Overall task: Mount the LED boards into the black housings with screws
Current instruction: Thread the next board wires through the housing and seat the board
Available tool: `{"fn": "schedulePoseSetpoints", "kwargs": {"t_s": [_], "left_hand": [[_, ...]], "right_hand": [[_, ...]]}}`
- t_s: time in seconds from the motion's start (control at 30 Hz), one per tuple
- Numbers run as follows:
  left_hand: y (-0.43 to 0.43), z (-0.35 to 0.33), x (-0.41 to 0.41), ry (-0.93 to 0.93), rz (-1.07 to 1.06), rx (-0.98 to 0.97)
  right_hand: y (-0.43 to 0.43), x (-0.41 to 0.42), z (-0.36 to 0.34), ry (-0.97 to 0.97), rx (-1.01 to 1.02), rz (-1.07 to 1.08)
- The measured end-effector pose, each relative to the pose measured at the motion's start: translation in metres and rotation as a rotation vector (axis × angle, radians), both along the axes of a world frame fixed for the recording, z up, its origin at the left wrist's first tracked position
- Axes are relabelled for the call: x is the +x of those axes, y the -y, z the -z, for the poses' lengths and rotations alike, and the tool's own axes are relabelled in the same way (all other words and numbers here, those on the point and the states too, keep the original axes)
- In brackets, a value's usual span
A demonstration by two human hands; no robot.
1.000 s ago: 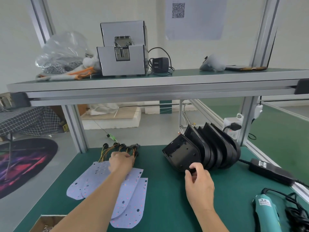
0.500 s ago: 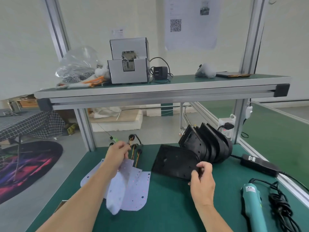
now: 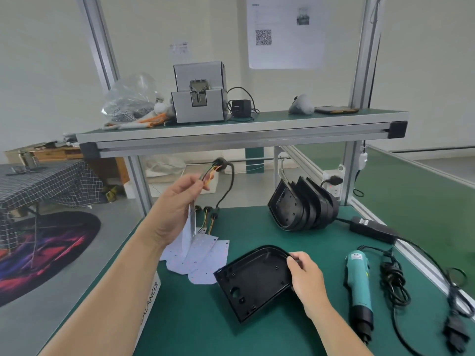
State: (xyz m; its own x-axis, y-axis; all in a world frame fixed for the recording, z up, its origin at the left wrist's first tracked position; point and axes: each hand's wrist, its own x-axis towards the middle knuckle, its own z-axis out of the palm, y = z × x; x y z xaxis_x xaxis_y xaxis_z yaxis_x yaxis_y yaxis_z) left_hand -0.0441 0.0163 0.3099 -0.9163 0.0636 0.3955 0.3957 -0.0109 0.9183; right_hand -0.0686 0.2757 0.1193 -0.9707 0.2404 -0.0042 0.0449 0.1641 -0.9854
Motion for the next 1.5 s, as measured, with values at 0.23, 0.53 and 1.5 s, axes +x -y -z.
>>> {"fn": "schedulePoseSetpoints", "kwargs": {"t_s": [0.23,0.53,1.5], "left_hand": [[-0.018,-0.046,0.063,-0.201,0.265,0.169],[-0.044,-0.072,0.088,-0.316,0.515,0.24],[-0.028,0.116,0.035,0.883,-0.099,-0.71]], "right_hand": [[-0.01,0.027,-0.007,0.083,0.272,-0.102],[0.012,0.032,-0.049,-0.232,0.344,-0.319],[0.039,0.073,-0.062,-0.507,0.322,-0.269]]}}
